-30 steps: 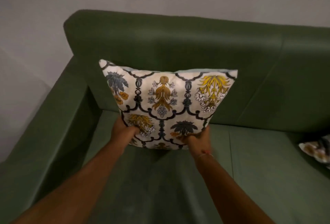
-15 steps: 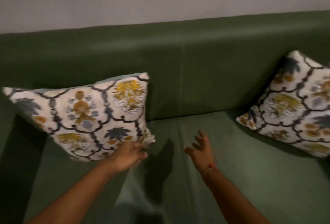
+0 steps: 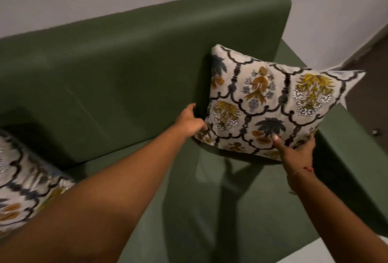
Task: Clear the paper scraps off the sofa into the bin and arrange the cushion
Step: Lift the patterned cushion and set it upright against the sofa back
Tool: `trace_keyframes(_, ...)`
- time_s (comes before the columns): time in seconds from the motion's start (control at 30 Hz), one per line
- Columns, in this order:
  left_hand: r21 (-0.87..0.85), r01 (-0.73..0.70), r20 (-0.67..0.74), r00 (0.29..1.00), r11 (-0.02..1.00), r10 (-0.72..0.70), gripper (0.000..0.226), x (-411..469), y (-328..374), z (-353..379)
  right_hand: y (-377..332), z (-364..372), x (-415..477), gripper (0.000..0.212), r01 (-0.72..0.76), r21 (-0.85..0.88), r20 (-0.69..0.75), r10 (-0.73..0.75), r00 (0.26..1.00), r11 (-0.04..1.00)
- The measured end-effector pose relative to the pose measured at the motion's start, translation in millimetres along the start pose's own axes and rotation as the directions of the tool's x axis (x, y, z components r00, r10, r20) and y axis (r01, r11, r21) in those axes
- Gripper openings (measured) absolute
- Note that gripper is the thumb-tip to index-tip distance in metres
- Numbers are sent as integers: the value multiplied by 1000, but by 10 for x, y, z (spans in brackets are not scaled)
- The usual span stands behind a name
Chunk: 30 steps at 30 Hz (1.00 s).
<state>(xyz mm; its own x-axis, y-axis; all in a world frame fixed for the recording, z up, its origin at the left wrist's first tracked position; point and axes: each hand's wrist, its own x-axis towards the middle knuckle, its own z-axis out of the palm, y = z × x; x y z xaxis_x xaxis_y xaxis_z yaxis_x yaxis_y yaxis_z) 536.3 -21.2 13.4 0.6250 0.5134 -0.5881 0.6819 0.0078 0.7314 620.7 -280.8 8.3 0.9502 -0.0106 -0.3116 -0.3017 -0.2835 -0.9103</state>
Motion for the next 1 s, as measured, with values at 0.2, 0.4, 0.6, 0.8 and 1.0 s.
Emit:
trace_keyframes(0.2,-117,87,76,994,989,-79,86,188,375,595,175,-298,526,96,-105,-12,165,106,981,994)
trace_keyframes(0.4,-300,69,16,998,951,-67,68,62,179,636,187,-269,479,65,-24,11,223,21,975,1000)
trace_keyframes(0.6,-495,42,-245,951,868,-186,61,-303,-414,242,-35,176,233,54,112,31,387,-115,915,993)
trace_keyframes(0.8,-573,-2,-343,909,820,-238,59,-522,-797,46,31,769,237,60,63,-35,576,-31,817,997)
trace_keyframes(1.0,-548,-36,-347,919,835,-188,74,-497,-880,63,91,819,168,61,115,-158,481,-25,876,981)
